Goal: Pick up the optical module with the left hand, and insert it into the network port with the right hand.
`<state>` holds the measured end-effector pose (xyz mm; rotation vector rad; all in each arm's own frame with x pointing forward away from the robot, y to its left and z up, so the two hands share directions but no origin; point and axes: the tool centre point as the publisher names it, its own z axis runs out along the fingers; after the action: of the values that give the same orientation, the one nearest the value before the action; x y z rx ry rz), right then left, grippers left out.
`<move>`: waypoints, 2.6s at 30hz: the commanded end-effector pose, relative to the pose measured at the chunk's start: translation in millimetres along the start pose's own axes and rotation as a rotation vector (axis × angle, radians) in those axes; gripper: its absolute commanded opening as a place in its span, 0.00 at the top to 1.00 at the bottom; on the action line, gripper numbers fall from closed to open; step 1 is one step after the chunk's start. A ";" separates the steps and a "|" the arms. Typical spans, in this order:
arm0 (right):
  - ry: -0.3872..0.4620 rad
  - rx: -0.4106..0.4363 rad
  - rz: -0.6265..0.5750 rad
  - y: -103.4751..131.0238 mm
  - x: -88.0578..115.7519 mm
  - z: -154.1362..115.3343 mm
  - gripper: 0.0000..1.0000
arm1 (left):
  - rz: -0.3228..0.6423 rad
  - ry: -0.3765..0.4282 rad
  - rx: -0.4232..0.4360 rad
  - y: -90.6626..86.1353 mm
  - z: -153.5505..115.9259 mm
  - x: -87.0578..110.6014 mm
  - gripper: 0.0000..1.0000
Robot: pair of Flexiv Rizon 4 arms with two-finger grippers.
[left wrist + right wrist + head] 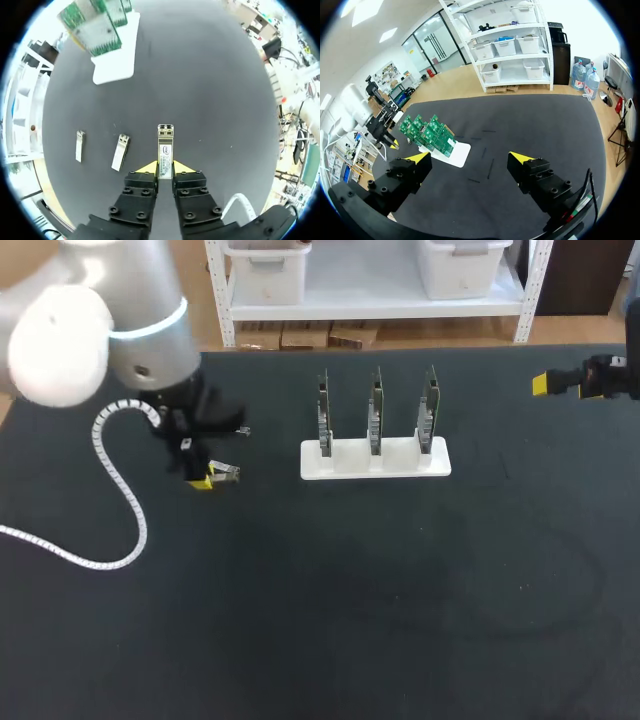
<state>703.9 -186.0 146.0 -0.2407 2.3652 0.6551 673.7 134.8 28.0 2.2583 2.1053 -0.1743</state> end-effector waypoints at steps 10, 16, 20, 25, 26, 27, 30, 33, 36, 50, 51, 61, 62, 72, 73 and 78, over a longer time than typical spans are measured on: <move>0.002 0.013 0.002 2.9 0.3 -2.4 0.00 | -0.002 -0.225 -0.109 -13.7 -44.6 -15.3 1.00; 0.002 0.013 0.002 2.9 0.3 -2.4 0.00 | 0.015 -0.242 -0.133 -12.2 -55.7 -22.0 1.00; 0.002 0.013 0.002 2.9 0.3 -2.4 0.00 | 0.097 -0.249 -0.148 -17.8 -56.0 -23.6 1.00; 0.002 0.013 0.002 2.9 0.3 -2.4 0.00 | 0.080 -0.249 -0.144 -19.2 -54.6 -22.8 1.00; 0.002 0.013 0.002 2.9 0.3 -2.4 0.00 | 0.080 -0.249 -0.144 -19.2 -54.6 -22.8 1.00; 0.002 0.013 0.002 2.9 0.3 -2.4 0.00 | 0.080 -0.249 -0.144 -19.2 -54.6 -22.8 1.00; 0.002 0.013 0.002 2.9 0.3 -2.4 0.00 | 0.080 -0.249 -0.144 -19.2 -54.6 -22.8 1.00; 0.002 0.013 0.002 2.9 0.3 -2.4 0.00 | 0.080 -0.249 -0.144 -19.2 -54.6 -22.8 1.00; 0.002 0.013 0.002 2.9 0.3 -2.4 0.00 | 0.080 -0.249 -0.144 -19.2 -54.6 -22.8 1.00; 0.002 0.013 0.002 2.9 0.3 -2.4 0.00 | 0.080 -0.249 -0.144 -19.2 -54.6 -22.8 1.00; 0.002 0.013 0.002 2.9 0.3 -2.4 0.00 | 0.080 -0.249 -0.144 -19.2 -54.6 -22.8 1.00; 0.002 0.013 0.002 2.9 0.3 -2.4 0.00 | 0.136 -0.329 -0.192 -4.4 -93.6 -54.8 1.00; 0.002 0.013 0.002 2.9 0.3 -2.4 0.00 | 0.140 -0.343 -0.193 -1.7 -100.1 -58.9 1.00; 0.002 0.013 0.002 2.9 0.3 -2.4 0.00 | 0.131 -0.521 -0.220 13.2 -144.0 -89.1 1.00; 0.002 0.013 0.002 2.9 0.3 -2.4 0.00 | 0.132 -0.542 -0.219 14.2 -146.5 -91.6 1.00; 0.002 0.013 0.002 2.9 0.3 -2.4 0.00 | 0.159 -0.587 -0.249 17.1 -159.4 -110.0 1.00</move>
<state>703.9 -186.0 146.0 -0.2406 2.3652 0.6551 691.7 47.7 197.0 1.9150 1.5623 -0.4745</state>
